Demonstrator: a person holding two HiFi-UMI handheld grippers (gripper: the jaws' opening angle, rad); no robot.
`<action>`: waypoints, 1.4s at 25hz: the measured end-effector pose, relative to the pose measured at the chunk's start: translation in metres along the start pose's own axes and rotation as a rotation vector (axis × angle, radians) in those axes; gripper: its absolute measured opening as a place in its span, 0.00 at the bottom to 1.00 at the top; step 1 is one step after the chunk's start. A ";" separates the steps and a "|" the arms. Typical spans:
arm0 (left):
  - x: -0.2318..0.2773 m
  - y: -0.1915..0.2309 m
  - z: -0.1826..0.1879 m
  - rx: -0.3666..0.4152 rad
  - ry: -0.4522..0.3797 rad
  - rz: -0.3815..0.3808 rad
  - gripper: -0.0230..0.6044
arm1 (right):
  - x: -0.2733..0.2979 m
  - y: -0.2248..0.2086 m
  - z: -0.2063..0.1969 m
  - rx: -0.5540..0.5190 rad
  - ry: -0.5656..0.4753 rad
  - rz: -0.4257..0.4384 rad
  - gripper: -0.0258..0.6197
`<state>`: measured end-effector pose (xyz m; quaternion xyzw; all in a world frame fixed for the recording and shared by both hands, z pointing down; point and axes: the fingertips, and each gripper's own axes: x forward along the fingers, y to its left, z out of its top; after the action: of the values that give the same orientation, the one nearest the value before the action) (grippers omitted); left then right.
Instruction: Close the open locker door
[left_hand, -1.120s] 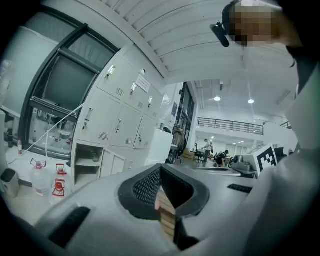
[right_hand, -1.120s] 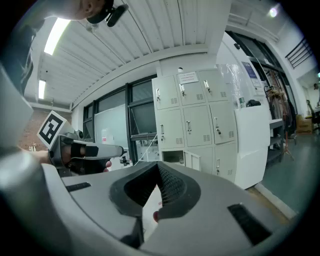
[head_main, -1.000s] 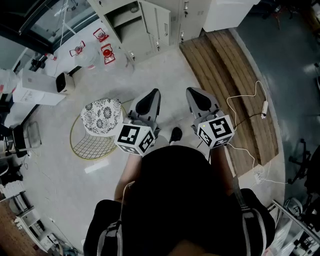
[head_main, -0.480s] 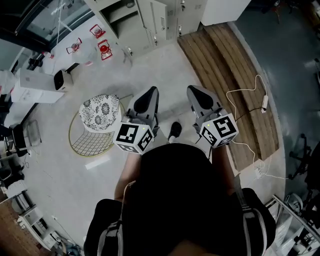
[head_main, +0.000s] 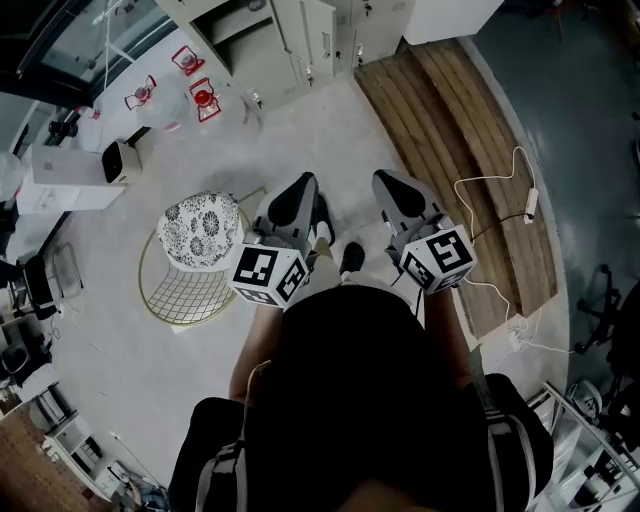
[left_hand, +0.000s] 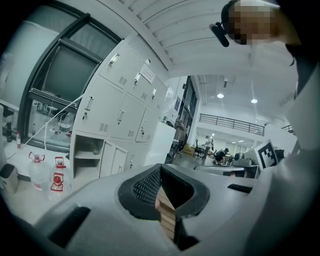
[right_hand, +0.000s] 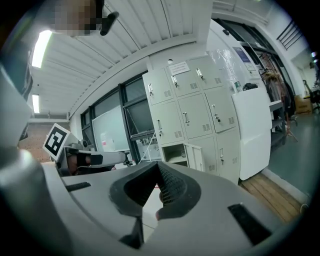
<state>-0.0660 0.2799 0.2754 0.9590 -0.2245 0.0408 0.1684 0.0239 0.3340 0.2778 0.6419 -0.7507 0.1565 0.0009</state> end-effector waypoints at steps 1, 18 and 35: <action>0.007 0.007 0.003 -0.003 -0.003 -0.002 0.06 | 0.009 -0.004 0.003 -0.001 0.003 -0.001 0.04; 0.113 0.111 0.063 -0.014 -0.048 -0.080 0.06 | 0.143 -0.057 0.065 -0.060 -0.032 -0.059 0.04; 0.167 0.165 0.073 -0.046 -0.017 -0.024 0.06 | 0.216 -0.112 0.075 -0.045 0.014 -0.042 0.04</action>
<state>0.0109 0.0465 0.2827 0.9578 -0.2152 0.0253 0.1889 0.1088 0.0936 0.2761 0.6561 -0.7404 0.1442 0.0240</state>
